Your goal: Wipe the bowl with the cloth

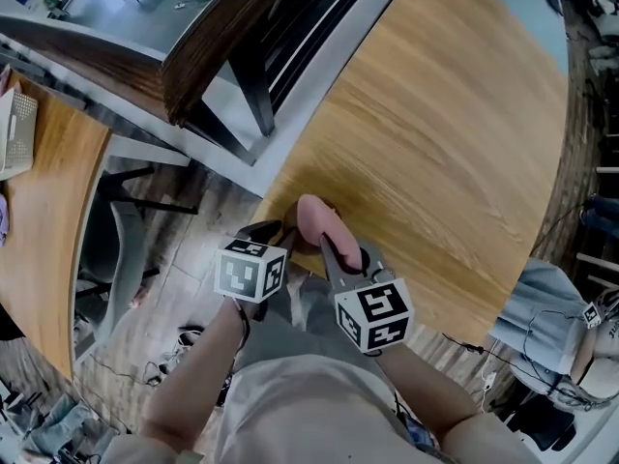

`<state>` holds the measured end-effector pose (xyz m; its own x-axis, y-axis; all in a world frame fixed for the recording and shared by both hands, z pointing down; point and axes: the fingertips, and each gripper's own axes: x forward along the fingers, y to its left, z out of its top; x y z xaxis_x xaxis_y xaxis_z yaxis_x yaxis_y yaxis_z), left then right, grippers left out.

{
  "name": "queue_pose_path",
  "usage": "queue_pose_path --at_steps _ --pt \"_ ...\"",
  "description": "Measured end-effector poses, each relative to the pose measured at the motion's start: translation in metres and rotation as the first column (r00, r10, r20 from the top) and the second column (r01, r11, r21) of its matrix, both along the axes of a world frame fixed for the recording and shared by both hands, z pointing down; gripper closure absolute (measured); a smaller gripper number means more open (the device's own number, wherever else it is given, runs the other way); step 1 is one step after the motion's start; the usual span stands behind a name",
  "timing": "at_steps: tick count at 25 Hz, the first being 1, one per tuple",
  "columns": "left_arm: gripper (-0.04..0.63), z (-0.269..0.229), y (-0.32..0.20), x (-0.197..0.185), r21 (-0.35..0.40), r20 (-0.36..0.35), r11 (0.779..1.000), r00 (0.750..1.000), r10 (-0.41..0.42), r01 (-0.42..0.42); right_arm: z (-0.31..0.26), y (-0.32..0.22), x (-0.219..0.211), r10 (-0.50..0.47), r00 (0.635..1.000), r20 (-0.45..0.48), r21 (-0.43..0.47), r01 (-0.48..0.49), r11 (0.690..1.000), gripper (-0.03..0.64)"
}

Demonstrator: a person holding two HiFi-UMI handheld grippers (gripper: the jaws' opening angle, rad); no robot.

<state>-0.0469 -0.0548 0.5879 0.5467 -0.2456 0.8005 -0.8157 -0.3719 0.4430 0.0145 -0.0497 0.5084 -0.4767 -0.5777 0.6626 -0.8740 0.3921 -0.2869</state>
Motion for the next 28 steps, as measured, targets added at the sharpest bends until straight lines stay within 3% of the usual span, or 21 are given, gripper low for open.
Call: queue_pose_path --at_steps 4,8,11,16,21,28 --pt "0.49 0.006 -0.003 -0.001 -0.007 -0.001 0.999 0.999 -0.046 0.046 0.009 0.002 0.002 -0.004 1.0 -0.008 -0.015 0.004 1.0 0.601" --pt "0.581 0.008 -0.005 0.0 -0.003 -0.017 0.994 0.994 -0.106 0.106 0.017 0.007 0.003 -0.012 1.0 -0.015 -0.026 0.012 1.0 0.6" --pt "0.58 0.004 -0.005 -0.001 0.021 -0.018 0.992 0.992 -0.121 0.121 0.017 0.009 0.002 -0.018 1.0 -0.021 -0.02 0.017 1.0 0.601" --pt "0.581 -0.02 -0.009 -0.004 0.103 -0.024 0.984 0.989 -0.145 0.147 0.003 0.011 0.002 -0.028 0.999 -0.019 0.003 0.028 1.0 0.601" --pt "0.581 -0.055 -0.013 -0.009 0.205 0.015 0.97 0.991 -0.134 0.128 -0.011 0.012 -0.01 -0.075 0.997 -0.022 0.021 0.076 0.997 0.601" --pt "0.581 -0.11 -0.008 -0.002 0.375 0.052 0.926 0.996 -0.069 0.045 -0.046 0.006 -0.041 -0.213 0.973 -0.092 0.098 0.222 0.97 0.601"
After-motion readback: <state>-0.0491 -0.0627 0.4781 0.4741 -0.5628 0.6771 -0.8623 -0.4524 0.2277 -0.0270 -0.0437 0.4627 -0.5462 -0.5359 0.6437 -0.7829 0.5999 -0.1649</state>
